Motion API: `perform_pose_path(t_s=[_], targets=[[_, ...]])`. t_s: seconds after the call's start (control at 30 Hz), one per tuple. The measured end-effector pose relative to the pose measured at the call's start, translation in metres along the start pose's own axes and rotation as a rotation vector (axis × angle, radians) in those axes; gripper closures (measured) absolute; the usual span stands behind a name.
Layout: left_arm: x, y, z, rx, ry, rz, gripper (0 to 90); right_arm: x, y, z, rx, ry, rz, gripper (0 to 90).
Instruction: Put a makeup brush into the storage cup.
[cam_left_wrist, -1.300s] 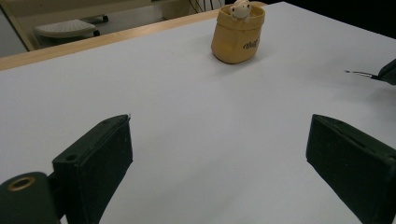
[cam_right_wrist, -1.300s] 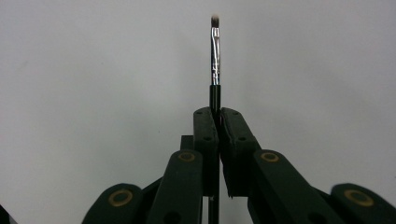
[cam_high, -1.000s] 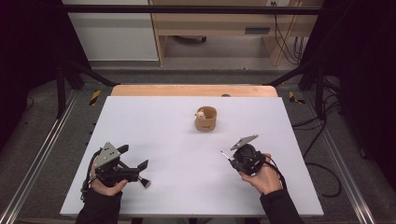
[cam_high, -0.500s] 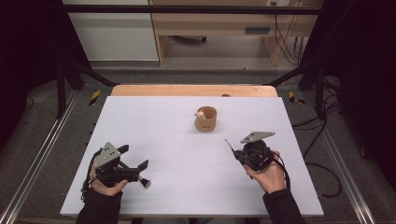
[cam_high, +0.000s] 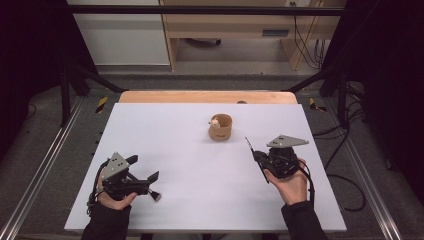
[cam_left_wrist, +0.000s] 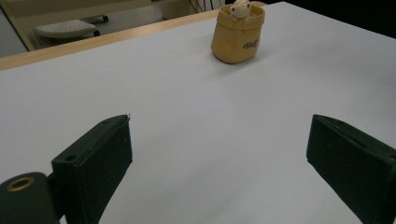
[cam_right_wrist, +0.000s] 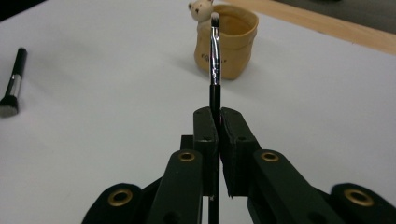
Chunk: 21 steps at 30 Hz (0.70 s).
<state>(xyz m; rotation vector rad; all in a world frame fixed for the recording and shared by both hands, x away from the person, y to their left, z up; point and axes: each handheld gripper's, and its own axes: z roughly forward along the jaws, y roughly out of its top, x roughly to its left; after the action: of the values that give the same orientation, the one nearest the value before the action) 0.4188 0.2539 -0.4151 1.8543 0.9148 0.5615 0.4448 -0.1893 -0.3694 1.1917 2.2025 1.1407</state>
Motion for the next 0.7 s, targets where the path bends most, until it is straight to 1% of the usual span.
perform_pose_path(t_s=[0.2, 0.37, 0.53, 0.7], targets=[[0.001, 0.000, 0.000, -0.002, 0.001, -0.002, 6.1, -0.005, 0.005, -0.007, -0.101, -0.010, 0.044, 85.9], [0.000, 0.000, 0.000, 0.001, 0.001, -0.001, 6.1, -0.008, 0.013, -0.012, -0.174, -0.018, 0.059, 85.9], [0.001, -0.001, 0.000, -0.001, 0.002, -0.004, 6.1, -0.010, 0.020, -0.013, -0.221, -0.027, 0.077, 85.9], [0.001, -0.001, 0.000, -0.001, 0.004, -0.005, 6.0, -0.016, 0.025, -0.012, -0.256, -0.034, 0.097, 85.9]])
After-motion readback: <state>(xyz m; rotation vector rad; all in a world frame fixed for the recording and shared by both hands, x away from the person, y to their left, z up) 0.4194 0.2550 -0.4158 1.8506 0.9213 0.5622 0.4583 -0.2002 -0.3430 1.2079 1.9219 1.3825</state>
